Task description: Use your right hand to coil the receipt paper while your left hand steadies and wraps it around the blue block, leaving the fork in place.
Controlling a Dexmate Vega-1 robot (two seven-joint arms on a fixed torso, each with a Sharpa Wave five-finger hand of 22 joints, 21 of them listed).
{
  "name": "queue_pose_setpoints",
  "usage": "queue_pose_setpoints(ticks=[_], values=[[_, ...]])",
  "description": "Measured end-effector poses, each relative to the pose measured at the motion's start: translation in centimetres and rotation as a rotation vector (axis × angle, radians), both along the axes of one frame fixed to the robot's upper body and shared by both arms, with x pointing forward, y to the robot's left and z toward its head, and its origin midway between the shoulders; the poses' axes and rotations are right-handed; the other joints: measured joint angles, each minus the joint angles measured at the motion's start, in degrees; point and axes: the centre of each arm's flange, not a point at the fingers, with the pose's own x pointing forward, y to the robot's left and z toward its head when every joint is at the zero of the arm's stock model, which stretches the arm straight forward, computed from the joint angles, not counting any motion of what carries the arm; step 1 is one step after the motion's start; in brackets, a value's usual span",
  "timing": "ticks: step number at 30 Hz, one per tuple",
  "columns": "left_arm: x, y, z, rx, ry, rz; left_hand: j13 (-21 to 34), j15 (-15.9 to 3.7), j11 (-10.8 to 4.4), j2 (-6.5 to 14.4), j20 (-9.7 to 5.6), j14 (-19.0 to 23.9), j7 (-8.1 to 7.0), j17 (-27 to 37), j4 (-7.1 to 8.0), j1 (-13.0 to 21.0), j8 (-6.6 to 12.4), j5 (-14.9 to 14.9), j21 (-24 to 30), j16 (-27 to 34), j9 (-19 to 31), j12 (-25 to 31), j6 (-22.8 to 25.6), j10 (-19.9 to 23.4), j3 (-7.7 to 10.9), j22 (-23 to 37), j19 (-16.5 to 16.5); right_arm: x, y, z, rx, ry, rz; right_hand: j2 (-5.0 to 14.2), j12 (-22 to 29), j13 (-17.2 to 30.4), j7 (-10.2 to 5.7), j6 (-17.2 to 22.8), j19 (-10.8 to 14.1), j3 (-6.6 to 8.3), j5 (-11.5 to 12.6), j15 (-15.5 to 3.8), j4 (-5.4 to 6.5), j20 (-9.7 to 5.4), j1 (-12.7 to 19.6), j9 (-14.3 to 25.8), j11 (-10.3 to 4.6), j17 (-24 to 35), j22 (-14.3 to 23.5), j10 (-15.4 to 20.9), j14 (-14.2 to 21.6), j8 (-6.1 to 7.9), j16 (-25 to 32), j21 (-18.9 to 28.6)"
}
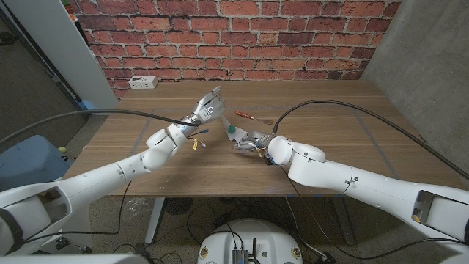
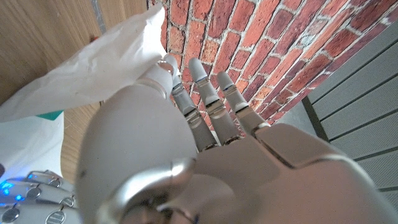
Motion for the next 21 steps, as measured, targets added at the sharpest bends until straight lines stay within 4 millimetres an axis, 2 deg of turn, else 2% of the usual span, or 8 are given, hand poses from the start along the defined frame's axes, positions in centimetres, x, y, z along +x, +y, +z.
queue_pose_setpoints(ticks=[2,5,6,13,21], values=[[-0.26,-0.14,-0.02,0.046,0.000,-0.036,3.32,0.08,-0.06,0.04,0.00,-0.08,-0.15,0.00,0.16,0.05,0.00,-0.65,0.22,0.00,-0.04,-0.36,0.15,-0.11,-0.18,0.00,0.00,-0.04,-0.03,-0.01,0.000,0.000,0.001,0.00,0.00,0.00,0.00,0.00,0.00,0.00,0.00,0.00,0.00,0.00,0.00,0.00,0.22,-0.21,0.00,0.22,0.00,0.00,0.00,0.01],[-0.47,-0.15,0.11,0.090,-0.001,-0.066,3.34,0.08,0.01,0.30,0.00,-0.08,-0.15,0.00,0.15,0.30,0.00,-1.17,0.41,0.00,-0.30,-0.74,0.16,-0.20,-0.51,0.00,0.00,-0.08,-0.06,-0.03,-0.001,0.001,0.002,0.00,0.00,0.00,0.00,0.00,0.00,0.14,0.00,0.00,-0.14,0.00,0.00,0.00,0.31,-0.28,0.00,0.32,0.00,0.00,0.00,0.07],[-0.56,-0.15,0.08,0.116,0.000,-0.082,5.10,0.08,0.01,0.30,0.00,-0.08,-0.15,0.00,0.15,0.31,0.00,-1.32,0.45,0.00,-0.30,-1.02,0.16,-0.20,-0.64,0.00,0.00,-0.11,-0.06,-0.04,-0.001,0.001,0.002,0.00,0.00,0.00,0.00,0.00,0.00,0.25,0.00,0.00,-0.25,0.00,0.00,0.00,0.31,-0.28,0.00,0.32,0.00,0.00,0.00,0.07],[-0.74,-0.16,-0.01,0.223,0.008,-0.161,5.14,0.08,-0.43,0.37,0.00,-0.08,-0.15,0.00,0.08,0.38,0.00,-1.61,0.82,0.00,-0.56,-1.25,0.15,0.22,-1.04,-0.14,0.01,-0.23,-0.03,-0.06,-0.001,0.001,0.005,0.00,0.00,0.00,0.00,-0.01,0.00,0.08,0.00,0.00,-0.43,0.00,0.00,0.00,0.31,-0.27,0.00,0.31,0.00,0.00,0.00,0.07],[-0.49,-0.59,-0.37,0.313,0.027,-0.253,5.16,0.08,-0.17,0.60,0.00,-0.08,-0.38,0.01,-0.04,0.62,0.00,-1.82,1.32,0.00,-0.83,-1.43,0.40,0.50,-1.63,-0.15,0.01,-0.36,-0.02,-0.06,0.001,0.003,0.002,0.00,-0.36,-0.01,-0.16,0.16,0.00,0.26,0.44,0.00,-0.72,0.00,0.00,0.00,0.31,-0.47,0.00,0.31,0.00,0.00,0.00,0.08]])
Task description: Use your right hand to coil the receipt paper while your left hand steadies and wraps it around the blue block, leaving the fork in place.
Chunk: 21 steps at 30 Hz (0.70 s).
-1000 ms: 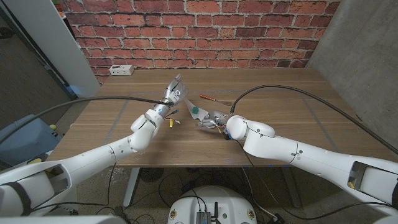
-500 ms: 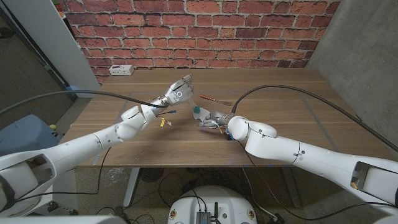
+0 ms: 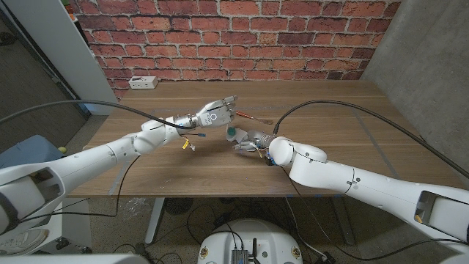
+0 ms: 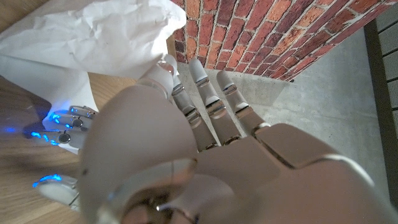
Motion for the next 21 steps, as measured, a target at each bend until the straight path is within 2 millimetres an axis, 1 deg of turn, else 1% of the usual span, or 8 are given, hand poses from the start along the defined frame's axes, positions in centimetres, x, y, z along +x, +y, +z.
queue_pose_setpoints(ticks=[4,6,9,11,12,16,18,21], values=[[0.3,-0.2,-0.1,0.027,0.011,-0.033,0.00,0.00,-0.11,0.15,0.00,0.00,-0.08,0.00,0.11,0.16,0.00,0.00,0.00,0.28,0.00,-0.15,0.08,0.47,-0.36,0.00,0.00,-0.1,0.0,0.0,0.001,0.001,-0.004,0.00,0.00,0.00,-0.15,0.15,0.00,0.00,0.00,0.00,0.00,0.00,0.00,0.00,0.08,-0.06,0.00,-0.08,0.00,0.00,0.00,0.00],[0.3,-0.3,-0.2,0.040,0.017,-0.059,0.00,0.00,-0.11,0.22,0.00,0.00,-0.08,0.00,0.11,0.23,0.00,0.00,0.00,0.28,0.00,-0.21,0.08,0.47,-0.36,0.00,0.00,-0.1,0.0,0.0,0.002,0.002,-0.005,0.00,0.00,0.00,-0.15,0.15,0.00,0.18,0.00,0.00,-0.18,0.00,0.00,0.00,0.43,-0.06,0.00,-0.44,0.00,0.00,0.00,0.00],[0.6,-0.5,-0.3,0.056,0.025,-0.081,0.00,0.00,-0.11,0.22,0.00,0.00,-0.08,0.01,0.11,0.23,0.00,0.00,0.00,0.28,-0.22,-0.31,0.08,0.47,-0.36,0.01,0.00,-0.1,-0.1,0.1,0.003,0.003,-0.008,0.00,0.00,0.00,-0.15,0.15,0.00,0.00,0.00,0.00,-0.48,0.00,0.00,0.00,0.42,-0.06,0.00,-0.42,0.00,0.00,0.00,0.00],[0.6,-0.6,-0.4,0.060,0.031,-0.092,0.01,0.00,-0.11,0.22,0.00,0.00,-0.08,0.00,0.11,0.23,0.00,0.00,0.00,0.28,-0.26,-0.32,0.08,0.47,-0.36,0.01,0.00,-0.2,-0.1,0.1,0.003,0.005,-0.010,0.00,0.00,0.00,-0.15,0.15,0.00,0.00,0.00,0.00,-0.48,0.00,0.00,0.00,0.67,-0.06,0.00,-0.63,0.00,0.00,0.00,0.00],[0.7,-0.7,-0.4,0.062,0.034,-0.096,0.01,0.00,-0.11,0.22,0.00,0.00,-0.08,0.00,0.11,0.22,0.00,0.00,0.31,0.28,-0.26,-0.32,0.08,0.47,-0.36,0.01,0.00,-0.2,-0.1,0.1,0.004,0.005,-0.011,0.00,0.00,0.00,-0.17,0.13,0.00,0.00,0.00,0.00,-0.48,0.00,0.00,0.00,1.07,-0.22,0.00,-0.59,0.00,0.00,0.00,0.00],[1.0,-0.9,-0.5,0.067,0.050,-0.112,0.01,0.00,-0.11,0.22,0.00,0.00,-0.07,0.01,-0.12,0.22,0.00,0.00,0.46,0.49,-0.26,-0.33,0.08,0.47,-0.60,0.01,0.00,-0.2,-0.2,0.2,0.006,0.007,-0.014,0.00,-0.33,0.00,-0.60,-0.31,0.00,0.00,0.00,0.00,-0.48,0.01,0.00,0.00,1.32,-0.33,0.00,-0.75,0.00,-0.22,-0.23,0.00],[1.1,-1.0,-0.6,0.070,0.057,-0.116,0.01,0.00,-0.11,0.22,0.00,0.00,-0.07,0.01,-0.12,0.22,0.00,0.00,0.46,0.49,-0.25,-0.33,0.08,0.47,-0.60,0.01,0.00,-0.3,-0.3,0.4,0.009,0.008,-0.016,0.00,-0.33,0.00,-0.69,-0.39,-0.15,0.16,0.00,0.00,-0.64,0.15,0.00,0.00,1.11,-0.33,0.01,-0.95,0.00,-0.23,-0.23,0.00],[1.4,-1.1,-0.7,0.072,0.072,-0.122,0.02,0.00,-0.06,0.21,0.00,0.00,-0.07,0.01,0.04,0.22,0.00,0.00,0.46,0.49,-0.25,-0.33,0.08,0.52,-0.76,0.01,0.00,-0.4,-0.4,0.5,0.015,0.009,-0.016,0.01,-0.54,-0.01,-1.20,-0.91,-0.33,0.18,0.00,0.00,-1.13,0.33,0.02,0.00,1.65,-0.55,0.03,-1.48,0.00,-0.44,-0.23,0.00]])
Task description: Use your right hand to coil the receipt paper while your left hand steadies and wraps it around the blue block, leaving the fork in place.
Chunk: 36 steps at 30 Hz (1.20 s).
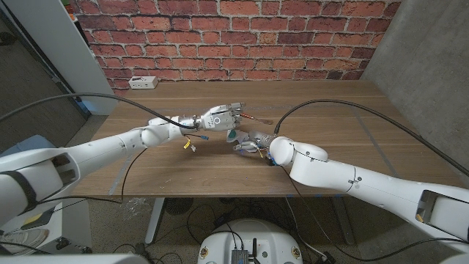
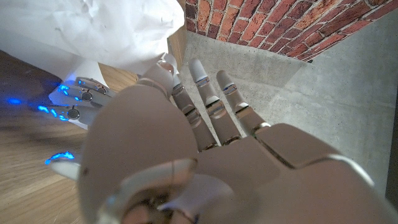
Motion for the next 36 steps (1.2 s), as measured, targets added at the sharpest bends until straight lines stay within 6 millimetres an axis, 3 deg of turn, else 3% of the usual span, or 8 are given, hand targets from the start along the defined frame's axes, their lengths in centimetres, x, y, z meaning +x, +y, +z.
queue_pose_setpoints(ticks=[3,14,20,29,33,36], values=[[0.2,-0.2,-0.1,0.001,0.013,-0.005,0.00,0.05,-0.06,0.00,0.00,0.05,0.00,0.00,0.07,0.00,0.00,0.00,0.00,0.00,0.00,-0.41,0.00,0.56,-0.07,0.00,0.00,-0.1,-0.2,0.1,0.011,0.002,-0.001,0.09,0.00,0.00,-0.52,-0.56,0.00,0.00,0.00,-0.18,-0.43,0.00,0.66,0.00,-0.01,-0.04,0.02,-0.42,0.56,0.00,0.00,0.00],[1.1,-0.9,-0.7,-0.006,0.073,-0.013,0.00,-0.11,-0.06,0.23,0.00,0.32,0.00,0.00,-0.16,0.23,0.00,0.00,0.44,0.19,-0.27,-0.20,0.00,0.56,-0.31,0.01,0.00,-1.0,-1.0,0.6,0.090,0.002,0.002,-0.24,-0.22,0.55,-1.60,-8.41,-0.27,-0.57,0.00,-0.20,-1.48,0.30,0.98,0.13,0.40,0.13,0.06,-3.08,3.47,-1.30,1.02,0.44],[1.3,-1.3,-0.9,-0.010,0.093,-0.019,0.00,-0.11,-0.06,0.22,0.00,0.32,0.00,0.00,-0.16,0.23,0.00,0.00,0.44,0.19,-0.27,-0.21,0.00,0.55,-0.31,0.01,0.00,-1.3,-1.3,0.8,0.113,0.006,0.001,-0.50,-0.22,0.55,-1.74,-10.83,1.63,-1.00,0.00,-0.19,-1.91,-1.55,0.72,0.13,0.72,0.59,0.06,-3.40,6.17,-1.02,2.34,1.47],[1.3,-2.0,-0.6,0.013,0.093,-0.030,0.00,-0.11,-0.05,0.22,0.00,0.32,0.01,-0.29,0.01,0.22,0.00,0.00,0.77,0.18,-0.26,-0.21,0.00,0.53,-0.49,0.01,0.00,-1.9,-1.7,1.0,0.146,-0.008,-0.010,-1.64,-1.08,1.08,-2.44,-19.68,1.68,-2.58,0.44,-0.21,-2.47,-1.35,-0.42,0.39,-1.72,1.45,0.06,-11.56,6.56,-1.02,3.00,1.66],[1.3,-2.3,-0.2,0.028,0.085,-0.035,0.00,-0.11,-0.06,0.22,0.00,0.32,0.01,-0.28,0.01,0.22,0.00,0.00,0.77,0.18,-0.26,-0.22,0.00,0.53,-0.48,-0.27,0.00,-2.1,-1.8,1.0,0.144,-0.016,-0.027,-2.69,-0.73,1.07,-2.29,-19.28,2.12,-3.28,0.44,-0.10,-2.58,0.06,-1.47,0.40,-2.17,1.73,0.11,-12.17,5.77,-0.10,3.00,1.42],[1.2,-2.5,-0.1,0.038,0.082,-0.039,0.00,-0.11,-0.15,0.21,0.00,0.32,0.01,-0.28,0.01,0.22,0.00,0.00,0.98,0.18,-0.50,-0.44,0.00,0.69,-0.48,-0.29,0.00,-2.1,-1.6,1.1,0.131,-0.019,-0.033,-2.67,0.57,1.31,-1.04,-15.72,2.33,-3.65,1.03,-0.41,-2.91,0.27,-1.45,0.40,-2.30,2.03,0.11,-9.91,5.50,1.18,3.00,1.13]])
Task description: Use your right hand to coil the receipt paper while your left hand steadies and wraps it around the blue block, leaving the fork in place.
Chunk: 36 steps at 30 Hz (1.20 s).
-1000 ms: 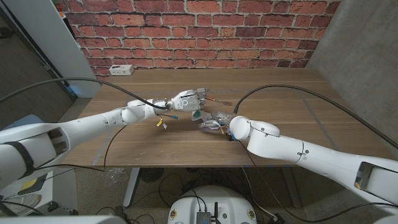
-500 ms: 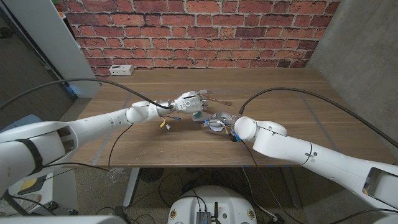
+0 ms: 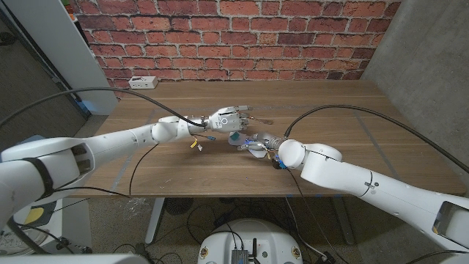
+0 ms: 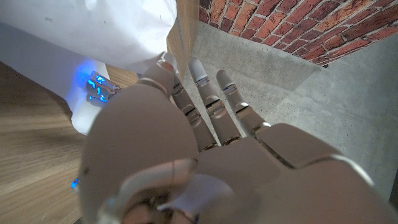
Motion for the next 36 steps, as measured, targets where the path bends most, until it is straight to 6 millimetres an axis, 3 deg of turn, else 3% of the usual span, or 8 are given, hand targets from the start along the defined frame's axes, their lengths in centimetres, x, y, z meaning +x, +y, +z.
queue_pose_setpoints(ticks=[4,9,26,32,34,36], values=[[-0.2,-0.4,0.2,0.016,-0.006,-0.010,0.00,0.00,0.18,-0.24,0.00,0.00,0.00,0.00,-0.01,0.26,0.00,0.00,0.00,0.00,-0.03,-0.21,0.00,0.38,0.01,0.00,0.00,0.3,0.1,0.1,-0.021,0.006,-0.021,0.00,0.75,-0.14,1.28,2.26,0.07,-0.39,0.23,0.20,0.06,0.06,0.00,-0.09,0.13,0.22,-0.01,2.14,-0.21,0.37,0.00,-0.38],[-0.5,-1.0,0.4,0.048,-0.003,-0.029,0.00,0.00,0.18,-0.01,0.00,0.00,0.00,0.00,0.08,0.49,0.00,0.00,0.22,0.00,-0.03,-0.36,0.00,0.38,-0.39,0.00,0.00,0.6,-0.1,-0.2,-0.040,0.029,-0.045,0.00,0.56,-0.14,2.26,1.67,0.07,-0.43,0.23,0.20,0.02,0.06,0.00,-0.17,0.33,0.50,-0.08,2.31,-0.83,0.23,0.00,-0.48],[-0.9,-1.9,-0.7,0.114,0.067,-0.056,0.01,0.10,0.17,-0.02,0.00,0.10,0.36,-0.27,0.15,0.48,-0.52,0.00,0.74,0.00,-0.16,-0.66,-0.57,0.38,-0.47,0.01,0.00,1.3,-0.3,-0.5,-0.067,0.059,-0.058,0.32,0.46,-0.40,2.20,1.28,-0.56,-0.49,0.23,0.30,-0.05,0.68,-0.31,-0.16,0.43,0.50,-0.10,1.74,-1.33,-0.02,0.00,-1.13],[-1.0,-2.0,-1.0,0.105,0.090,-0.063,0.31,0.10,-0.07,0.69,0.00,0.07,-0.08,-1.05,0.06,1.19,-2.94,0.00,1.70,-0.34,-0.27,-2.85,-5.30,0.32,-1.33,-0.26,0.00,1.3,-0.4,-0.6,-0.073,0.060,-0.060,0.32,0.46,-0.40,2.21,1.28,-0.56,-0.66,0.63,0.26,-0.22,0.68,-0.30,-0.16,0.44,0.50,-0.10,1.75,-1.29,-0.02,0.00,-1.33],[-1.1,-2.1,-1.1,0.098,0.092,-0.064,3.68,0.20,-0.12,1.29,0.00,-1.47,-0.47,-2.31,0.06,1.75,-5.84,0.00,2.13,-1.19,-0.99,-5.87,-9.54,-1.22,-1.33,-0.54,0.00,1.3,-0.4,-0.6,-0.074,0.060,-0.061,0.32,0.46,-0.40,2.20,1.28,-0.56,-0.66,0.63,0.18,-0.22,0.68,-0.30,-0.16,0.44,0.50,-0.09,1.75,-1.21,-0.02,0.00,-1.17],[-1.1,-2.2,-1.3,0.093,0.092,-0.068,1.06,0.66,0.01,1.67,-0.02,-3.37,-0.57,-4.31,0.07,2.11,-7.84,-0.23,2.35,-1.98,-1.34,-9.81,-13.38,-3.81,-1.32,-0.79,-0.05,1.3,-0.4,-0.6,-0.075,0.059,-0.061,0.32,0.46,-0.40,2.20,1.28,-0.56,-0.66,0.63,0.19,-0.22,0.68,-0.30,-0.16,0.44,0.70,-0.07,1.75,-1.21,-0.02,0.00,-1.03]])
